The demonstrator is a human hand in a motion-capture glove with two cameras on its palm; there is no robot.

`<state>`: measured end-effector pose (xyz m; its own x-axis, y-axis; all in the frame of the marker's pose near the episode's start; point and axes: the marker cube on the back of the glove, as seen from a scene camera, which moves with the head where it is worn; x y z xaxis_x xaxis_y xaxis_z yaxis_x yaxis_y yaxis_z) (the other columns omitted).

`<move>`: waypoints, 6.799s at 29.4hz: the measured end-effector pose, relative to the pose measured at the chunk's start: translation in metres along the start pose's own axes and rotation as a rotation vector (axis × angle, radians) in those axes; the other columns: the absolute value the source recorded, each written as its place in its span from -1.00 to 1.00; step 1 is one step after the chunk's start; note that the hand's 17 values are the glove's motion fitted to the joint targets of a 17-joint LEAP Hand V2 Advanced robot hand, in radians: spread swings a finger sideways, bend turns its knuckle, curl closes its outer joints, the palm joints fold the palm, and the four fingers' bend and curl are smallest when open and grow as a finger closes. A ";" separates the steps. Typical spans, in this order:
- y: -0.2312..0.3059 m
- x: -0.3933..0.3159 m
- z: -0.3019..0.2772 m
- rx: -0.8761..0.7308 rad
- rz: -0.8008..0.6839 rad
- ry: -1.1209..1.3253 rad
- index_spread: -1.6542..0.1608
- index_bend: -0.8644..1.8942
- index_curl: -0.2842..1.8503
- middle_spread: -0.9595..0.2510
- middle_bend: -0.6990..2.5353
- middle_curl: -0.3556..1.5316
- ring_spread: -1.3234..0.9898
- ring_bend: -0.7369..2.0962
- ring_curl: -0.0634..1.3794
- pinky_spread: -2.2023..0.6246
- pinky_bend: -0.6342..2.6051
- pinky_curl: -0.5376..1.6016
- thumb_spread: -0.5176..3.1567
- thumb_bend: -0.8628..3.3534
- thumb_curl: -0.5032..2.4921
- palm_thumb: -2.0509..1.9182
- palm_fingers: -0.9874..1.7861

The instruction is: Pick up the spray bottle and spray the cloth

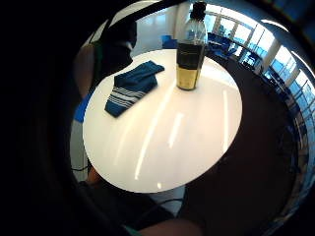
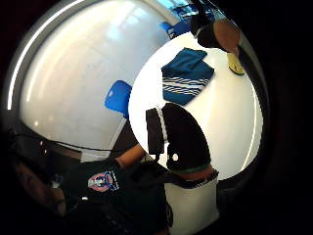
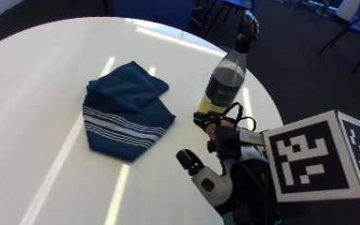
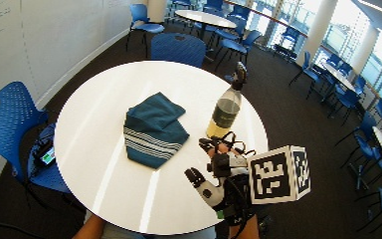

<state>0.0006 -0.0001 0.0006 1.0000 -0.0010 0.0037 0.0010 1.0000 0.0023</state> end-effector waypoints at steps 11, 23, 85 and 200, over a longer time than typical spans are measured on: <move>-0.004 0.003 -0.011 0.025 -0.013 0.024 0.45 -0.20 -0.51 0.43 -0.39 -0.41 0.11 -0.23 -0.60 0.68 -0.47 -0.32 -0.20 -0.48 -0.56 0.24 0.25; -0.005 0.002 -0.004 0.042 -0.010 0.022 0.41 -0.25 -0.46 0.41 -0.43 -0.34 0.11 -0.25 -0.55 0.70 -0.50 -0.28 -0.09 -0.51 -0.52 0.25 0.26; -0.196 0.128 0.029 0.367 0.635 -0.476 0.48 -0.25 -0.49 0.35 -0.35 -0.17 0.00 -0.14 -0.37 0.56 -0.53 -0.21 -0.18 -0.60 -0.40 0.42 0.46; -0.196 0.056 0.124 -0.794 0.132 0.570 0.55 0.00 -0.19 0.23 -0.17 -0.08 -0.05 -0.06 -0.29 0.36 -0.37 -0.14 -0.54 -0.61 -0.13 0.47 0.72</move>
<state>0.0560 -0.1960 0.1244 0.8439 -0.0967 -0.5277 -0.3171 0.7035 -0.6361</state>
